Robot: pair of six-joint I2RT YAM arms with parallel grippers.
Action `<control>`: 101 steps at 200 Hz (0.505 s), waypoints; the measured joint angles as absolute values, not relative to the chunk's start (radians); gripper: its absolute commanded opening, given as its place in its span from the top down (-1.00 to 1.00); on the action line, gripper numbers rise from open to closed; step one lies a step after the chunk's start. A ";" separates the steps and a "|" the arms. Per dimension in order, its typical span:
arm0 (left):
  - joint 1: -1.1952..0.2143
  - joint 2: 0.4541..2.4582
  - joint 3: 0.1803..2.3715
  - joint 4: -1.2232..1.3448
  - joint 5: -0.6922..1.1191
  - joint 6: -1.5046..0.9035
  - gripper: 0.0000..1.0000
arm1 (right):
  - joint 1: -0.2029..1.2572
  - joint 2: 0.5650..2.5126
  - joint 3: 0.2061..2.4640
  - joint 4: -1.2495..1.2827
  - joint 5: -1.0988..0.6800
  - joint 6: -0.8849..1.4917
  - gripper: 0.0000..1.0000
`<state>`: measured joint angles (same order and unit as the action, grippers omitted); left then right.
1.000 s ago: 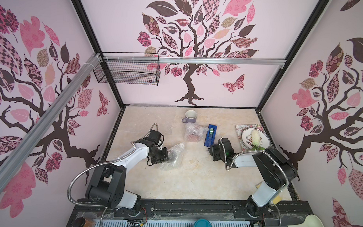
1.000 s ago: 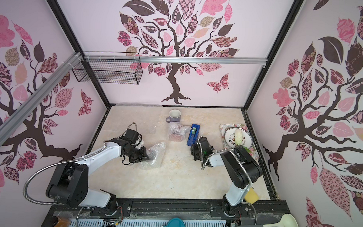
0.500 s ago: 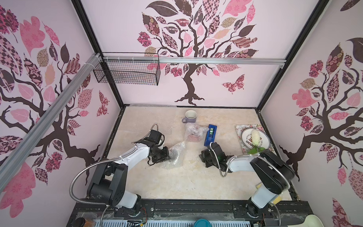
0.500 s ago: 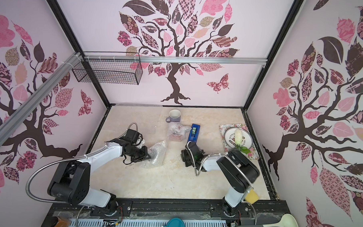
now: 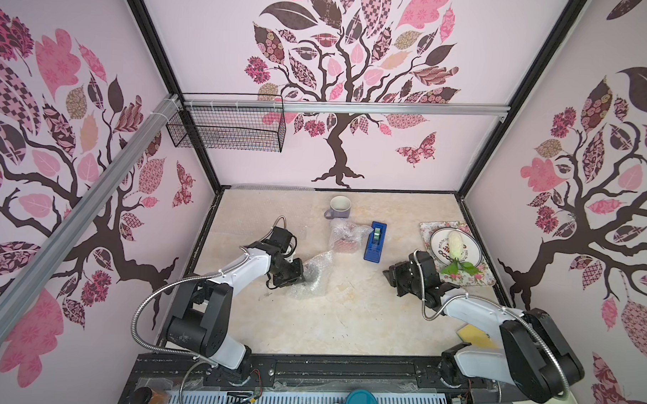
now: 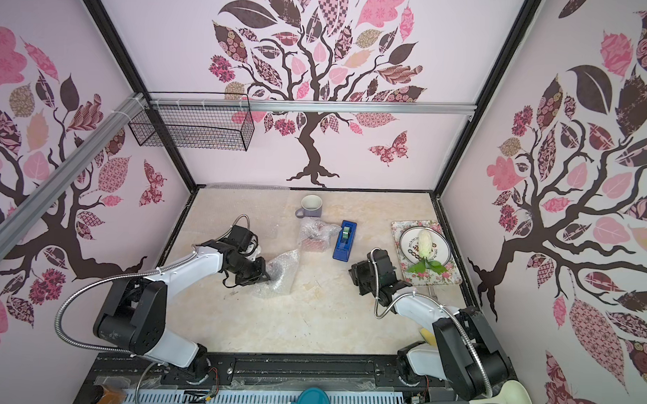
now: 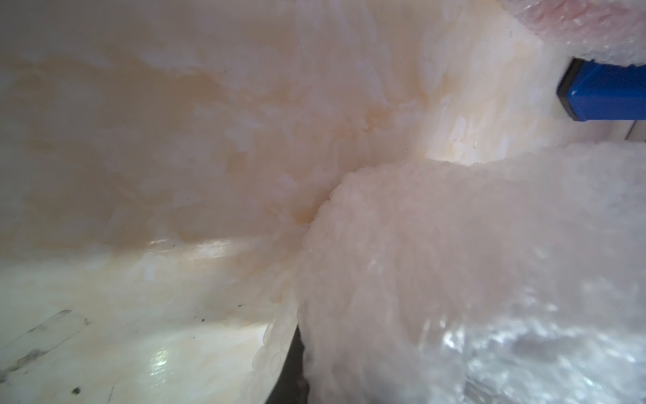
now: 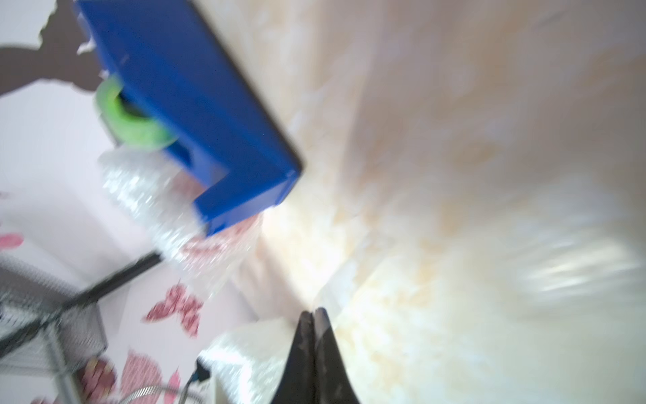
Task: Wrap mugs in bubble wrap
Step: Tear off the tape using the Tape Cutter, then stick the tape on the bubble wrap.
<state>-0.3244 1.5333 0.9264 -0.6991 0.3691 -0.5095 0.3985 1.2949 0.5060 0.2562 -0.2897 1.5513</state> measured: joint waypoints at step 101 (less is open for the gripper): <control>-0.421 1.526 0.996 -0.820 0.228 -0.556 1.00 | 0.712 1.549 0.810 0.575 -0.626 1.608 1.00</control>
